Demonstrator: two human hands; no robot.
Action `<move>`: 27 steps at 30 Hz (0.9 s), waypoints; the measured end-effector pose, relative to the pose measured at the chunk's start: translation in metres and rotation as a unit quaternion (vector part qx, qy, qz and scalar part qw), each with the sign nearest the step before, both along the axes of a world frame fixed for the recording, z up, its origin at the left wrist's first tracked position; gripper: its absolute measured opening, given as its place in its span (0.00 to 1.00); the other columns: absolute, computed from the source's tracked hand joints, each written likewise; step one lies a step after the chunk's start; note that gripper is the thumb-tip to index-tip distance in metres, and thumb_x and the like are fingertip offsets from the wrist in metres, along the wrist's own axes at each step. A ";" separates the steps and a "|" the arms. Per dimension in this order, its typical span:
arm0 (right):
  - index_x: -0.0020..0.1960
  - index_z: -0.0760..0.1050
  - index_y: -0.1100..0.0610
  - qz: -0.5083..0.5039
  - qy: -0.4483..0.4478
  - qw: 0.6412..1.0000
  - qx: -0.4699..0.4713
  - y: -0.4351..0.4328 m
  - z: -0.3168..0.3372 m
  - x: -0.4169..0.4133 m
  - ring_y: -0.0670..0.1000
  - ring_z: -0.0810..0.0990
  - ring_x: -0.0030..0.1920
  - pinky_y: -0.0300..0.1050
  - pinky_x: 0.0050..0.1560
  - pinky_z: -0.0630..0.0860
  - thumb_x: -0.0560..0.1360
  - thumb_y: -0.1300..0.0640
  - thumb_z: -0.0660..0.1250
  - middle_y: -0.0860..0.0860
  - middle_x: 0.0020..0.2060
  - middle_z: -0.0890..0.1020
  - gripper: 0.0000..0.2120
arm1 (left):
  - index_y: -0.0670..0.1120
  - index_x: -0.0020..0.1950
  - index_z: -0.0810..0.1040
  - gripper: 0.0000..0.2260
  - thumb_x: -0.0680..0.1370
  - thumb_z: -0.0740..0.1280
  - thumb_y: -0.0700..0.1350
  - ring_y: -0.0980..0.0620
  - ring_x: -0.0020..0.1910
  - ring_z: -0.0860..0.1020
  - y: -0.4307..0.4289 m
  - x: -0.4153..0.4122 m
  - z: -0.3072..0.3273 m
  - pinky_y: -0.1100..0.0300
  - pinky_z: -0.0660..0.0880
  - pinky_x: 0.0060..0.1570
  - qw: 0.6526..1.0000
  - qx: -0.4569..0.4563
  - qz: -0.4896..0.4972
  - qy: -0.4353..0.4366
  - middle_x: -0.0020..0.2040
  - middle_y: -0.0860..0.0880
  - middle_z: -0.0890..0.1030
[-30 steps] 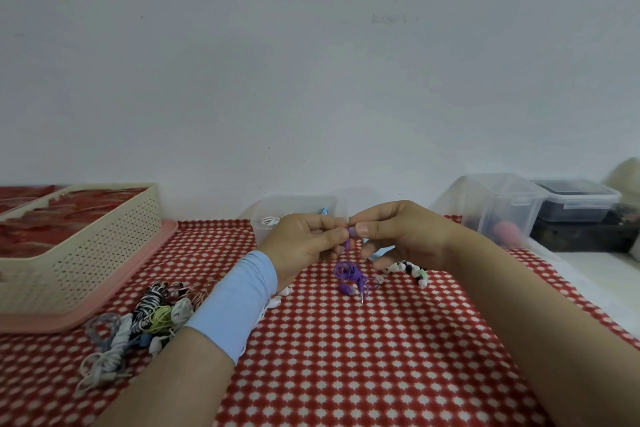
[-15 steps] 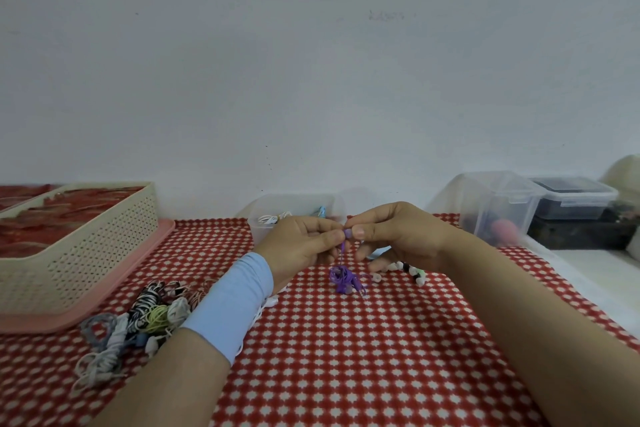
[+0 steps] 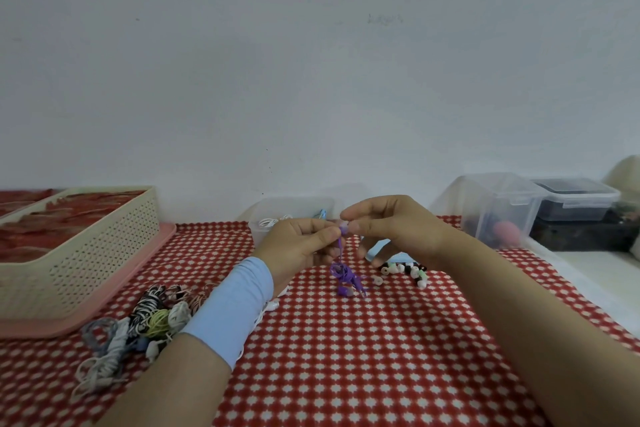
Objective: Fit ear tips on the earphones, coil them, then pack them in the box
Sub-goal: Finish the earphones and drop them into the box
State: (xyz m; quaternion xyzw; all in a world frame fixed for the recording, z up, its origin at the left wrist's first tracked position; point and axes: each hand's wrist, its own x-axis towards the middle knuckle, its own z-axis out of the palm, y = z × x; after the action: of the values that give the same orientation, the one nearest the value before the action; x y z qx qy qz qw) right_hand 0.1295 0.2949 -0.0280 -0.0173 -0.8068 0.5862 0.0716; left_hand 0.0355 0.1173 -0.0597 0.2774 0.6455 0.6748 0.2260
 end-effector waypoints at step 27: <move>0.54 0.86 0.58 0.033 -0.075 0.992 -0.093 -0.003 -0.007 -0.003 0.48 0.82 0.37 0.40 0.30 0.79 0.69 0.58 0.75 0.54 0.43 0.86 0.14 | 0.40 0.48 0.83 0.04 0.75 0.70 0.35 0.55 0.33 0.80 -0.007 -0.001 0.005 0.64 0.79 0.39 0.999 -0.025 -0.031 0.009 0.36 0.46 0.83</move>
State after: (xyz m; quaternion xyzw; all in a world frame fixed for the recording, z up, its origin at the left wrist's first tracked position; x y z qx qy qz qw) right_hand 0.1267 0.2915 -0.0348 -0.0414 -0.7522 0.6576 -0.0100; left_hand 0.0347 0.1101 -0.0551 0.2973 0.6552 0.6487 0.2481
